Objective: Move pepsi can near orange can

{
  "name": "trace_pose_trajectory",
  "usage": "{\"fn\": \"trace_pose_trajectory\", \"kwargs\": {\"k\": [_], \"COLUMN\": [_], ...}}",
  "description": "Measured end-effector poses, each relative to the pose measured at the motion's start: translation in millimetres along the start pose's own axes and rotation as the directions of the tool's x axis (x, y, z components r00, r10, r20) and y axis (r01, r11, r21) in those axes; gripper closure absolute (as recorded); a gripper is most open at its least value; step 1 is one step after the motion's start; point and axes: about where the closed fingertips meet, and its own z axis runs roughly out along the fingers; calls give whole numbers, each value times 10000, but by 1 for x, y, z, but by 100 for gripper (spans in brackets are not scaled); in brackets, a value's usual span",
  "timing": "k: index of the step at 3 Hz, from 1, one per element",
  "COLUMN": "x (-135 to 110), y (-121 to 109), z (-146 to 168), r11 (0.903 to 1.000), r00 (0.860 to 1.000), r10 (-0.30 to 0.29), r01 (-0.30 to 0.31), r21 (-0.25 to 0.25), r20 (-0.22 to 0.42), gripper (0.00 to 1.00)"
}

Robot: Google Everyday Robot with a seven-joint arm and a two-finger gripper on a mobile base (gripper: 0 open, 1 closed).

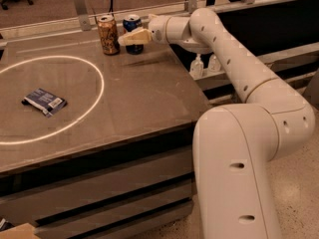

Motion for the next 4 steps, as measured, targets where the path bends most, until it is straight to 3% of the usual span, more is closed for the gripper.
{"fn": "trace_pose_trajectory", "kwargs": {"k": [2,3,4], "x": [-14,-25,-19], "y": [11,21,38], "z": [-78,-127,-130], "r11": [9974,9861,9873], "r00": [9973,9909,9868], "r10": [-97,-108,-3], "r01": [149,327,260], "r21": [708,1628,1564], "r20": [-734,-1340,-1617], "gripper": [0,0,0]}}
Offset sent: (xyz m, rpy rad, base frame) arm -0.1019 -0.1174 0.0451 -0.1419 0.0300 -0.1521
